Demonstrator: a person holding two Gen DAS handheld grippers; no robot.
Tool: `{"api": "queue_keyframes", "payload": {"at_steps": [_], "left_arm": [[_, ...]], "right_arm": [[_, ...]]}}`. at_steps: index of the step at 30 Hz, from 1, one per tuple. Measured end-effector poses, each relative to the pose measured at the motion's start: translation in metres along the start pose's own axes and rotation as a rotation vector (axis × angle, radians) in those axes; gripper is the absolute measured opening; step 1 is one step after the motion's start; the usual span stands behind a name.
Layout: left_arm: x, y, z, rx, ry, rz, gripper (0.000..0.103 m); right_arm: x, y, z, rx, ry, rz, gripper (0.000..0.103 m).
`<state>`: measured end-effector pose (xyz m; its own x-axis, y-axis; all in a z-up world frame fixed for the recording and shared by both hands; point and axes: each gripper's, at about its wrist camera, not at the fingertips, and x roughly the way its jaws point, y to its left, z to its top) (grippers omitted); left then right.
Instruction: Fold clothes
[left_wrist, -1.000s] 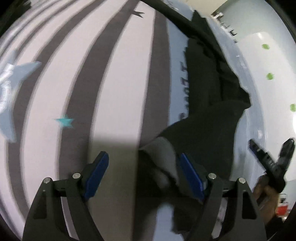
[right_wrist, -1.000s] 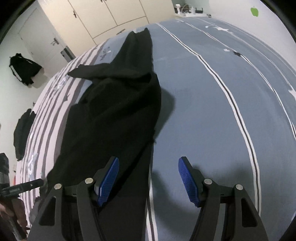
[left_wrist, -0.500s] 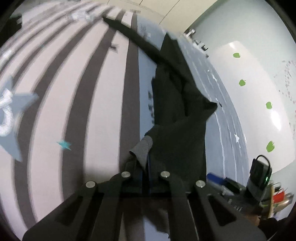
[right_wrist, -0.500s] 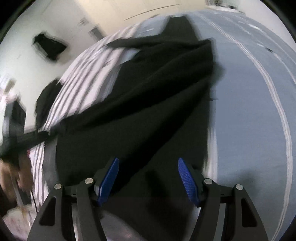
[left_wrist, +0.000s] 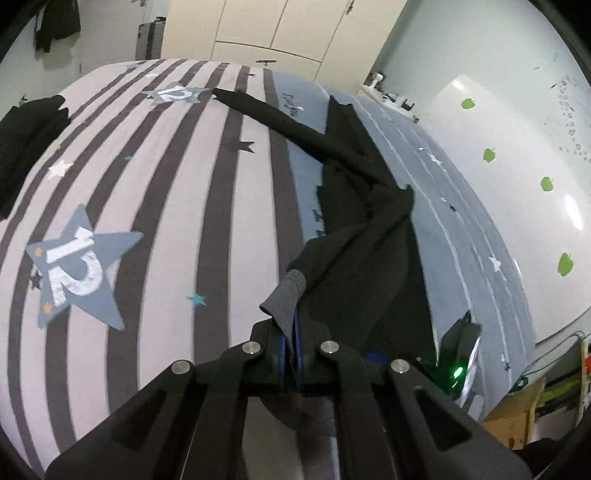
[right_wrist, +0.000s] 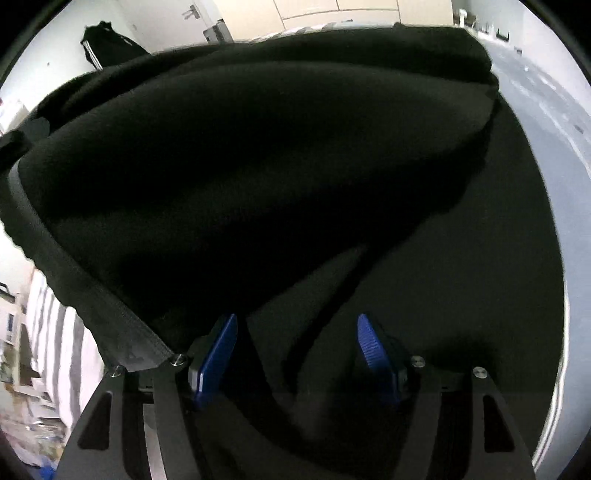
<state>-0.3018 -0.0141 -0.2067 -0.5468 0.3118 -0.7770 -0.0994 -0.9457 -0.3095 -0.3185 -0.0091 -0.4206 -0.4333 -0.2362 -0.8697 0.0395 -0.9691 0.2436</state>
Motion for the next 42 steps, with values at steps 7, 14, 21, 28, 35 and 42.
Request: {"api": "queue_keyframes", "payload": {"at_steps": [7, 14, 21, 28, 35, 42], "left_arm": [[0.011, -0.082, -0.026, 0.033, 0.019, -0.179, 0.002], [0.046, -0.164, -0.072, 0.061, 0.245, -0.462, 0.047], [0.042, -0.085, -0.071, -0.038, 0.230, -0.261, 0.055], [0.075, -0.019, -0.058, -0.060, 0.244, -0.053, 0.056], [0.092, -0.033, -0.066, -0.005, 0.252, -0.075, 0.056], [0.086, -0.058, -0.072, 0.099, 0.266, -0.098, 0.008]], "right_arm": [[-0.072, -0.087, 0.000, 0.156, -0.112, -0.131, 0.062], [-0.109, -0.170, -0.010, 0.257, -0.099, -0.220, 0.062], [-0.121, -0.170, -0.018, 0.262, -0.086, -0.155, 0.062], [-0.076, -0.128, -0.015, 0.187, -0.003, -0.034, 0.062], [-0.047, -0.103, -0.026, 0.100, 0.048, -0.050, 0.015], [-0.072, -0.114, -0.039, 0.118, 0.053, -0.022, 0.002]]}}
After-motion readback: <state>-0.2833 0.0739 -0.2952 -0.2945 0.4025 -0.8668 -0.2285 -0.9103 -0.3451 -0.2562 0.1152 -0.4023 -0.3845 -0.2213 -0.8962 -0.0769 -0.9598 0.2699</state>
